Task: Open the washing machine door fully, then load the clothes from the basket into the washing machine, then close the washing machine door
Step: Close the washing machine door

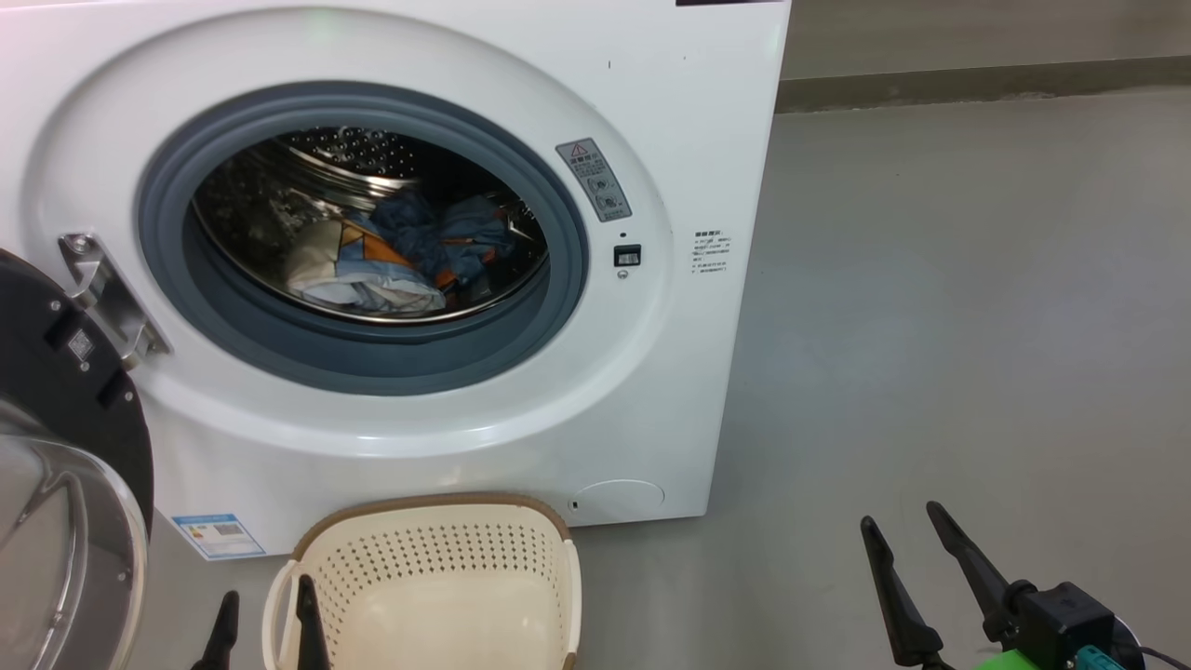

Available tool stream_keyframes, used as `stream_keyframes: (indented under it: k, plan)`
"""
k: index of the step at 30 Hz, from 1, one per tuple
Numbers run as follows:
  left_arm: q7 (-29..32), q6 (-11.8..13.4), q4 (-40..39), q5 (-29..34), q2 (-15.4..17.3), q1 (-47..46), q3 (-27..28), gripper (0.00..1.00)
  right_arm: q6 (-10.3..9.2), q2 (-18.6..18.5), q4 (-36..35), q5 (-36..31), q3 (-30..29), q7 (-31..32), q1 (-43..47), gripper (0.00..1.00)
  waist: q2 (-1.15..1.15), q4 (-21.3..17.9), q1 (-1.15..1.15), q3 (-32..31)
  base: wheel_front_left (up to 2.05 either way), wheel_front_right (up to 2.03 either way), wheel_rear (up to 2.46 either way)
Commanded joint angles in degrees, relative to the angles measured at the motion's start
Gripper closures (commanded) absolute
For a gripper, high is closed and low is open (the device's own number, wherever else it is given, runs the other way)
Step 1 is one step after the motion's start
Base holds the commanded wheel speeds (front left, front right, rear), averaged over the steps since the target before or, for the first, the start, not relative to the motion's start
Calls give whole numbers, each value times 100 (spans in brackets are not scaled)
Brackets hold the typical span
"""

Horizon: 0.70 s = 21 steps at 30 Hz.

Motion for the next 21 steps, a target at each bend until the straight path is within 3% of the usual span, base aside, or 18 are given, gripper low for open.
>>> stream_keyframes:
  k: [1, 21]
  plan:
    - [-36, -27, -120, 73, 73, -37, 217, 0, 9, -47, -163, -46, 82, -27, -45, 0, 0, -1, 0, -13, 0, 0, 0]
    - [-36, -16, -89, 128, 73, 78, 240, 0, 9, -40, -198, -79, -102, -27, 88, 0, 0, 12, 0, -71, -12, 12, 0]
